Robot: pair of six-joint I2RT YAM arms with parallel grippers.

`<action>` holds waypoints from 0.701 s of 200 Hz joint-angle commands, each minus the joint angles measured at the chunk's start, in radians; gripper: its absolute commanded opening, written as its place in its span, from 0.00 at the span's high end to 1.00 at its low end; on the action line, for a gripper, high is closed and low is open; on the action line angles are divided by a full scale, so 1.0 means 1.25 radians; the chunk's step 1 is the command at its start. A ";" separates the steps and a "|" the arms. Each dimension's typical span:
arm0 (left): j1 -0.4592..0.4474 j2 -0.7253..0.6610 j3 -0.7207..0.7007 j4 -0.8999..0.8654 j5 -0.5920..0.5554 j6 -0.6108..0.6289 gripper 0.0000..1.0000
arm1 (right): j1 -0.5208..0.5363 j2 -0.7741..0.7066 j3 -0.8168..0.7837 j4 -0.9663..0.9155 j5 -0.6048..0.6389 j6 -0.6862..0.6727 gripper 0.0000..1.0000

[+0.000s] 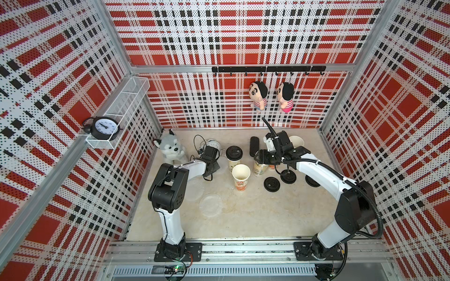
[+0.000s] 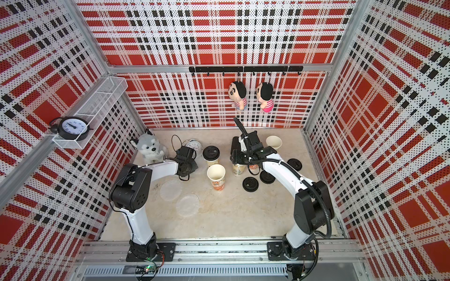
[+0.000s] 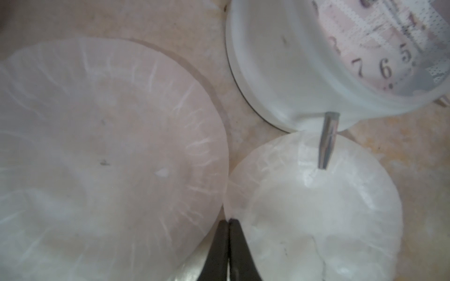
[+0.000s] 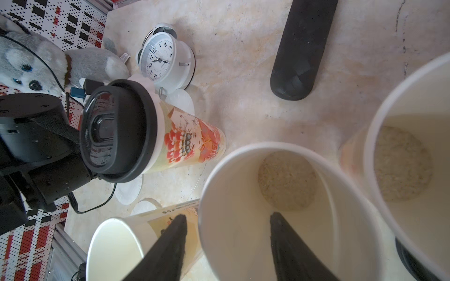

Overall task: Put the leak-proof paper on the milk tea cups
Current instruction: Pick up the leak-proof paper from the center of the board.

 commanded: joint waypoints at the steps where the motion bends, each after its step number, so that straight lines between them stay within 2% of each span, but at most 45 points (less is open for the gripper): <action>1: 0.009 0.030 -0.017 -0.062 -0.002 0.003 0.99 | -0.006 -0.025 -0.008 0.013 -0.009 -0.006 0.41; 140: 0.003 -0.086 0.020 -0.049 -0.011 0.063 1.00 | -0.007 -0.051 0.045 -0.007 -0.002 -0.006 0.41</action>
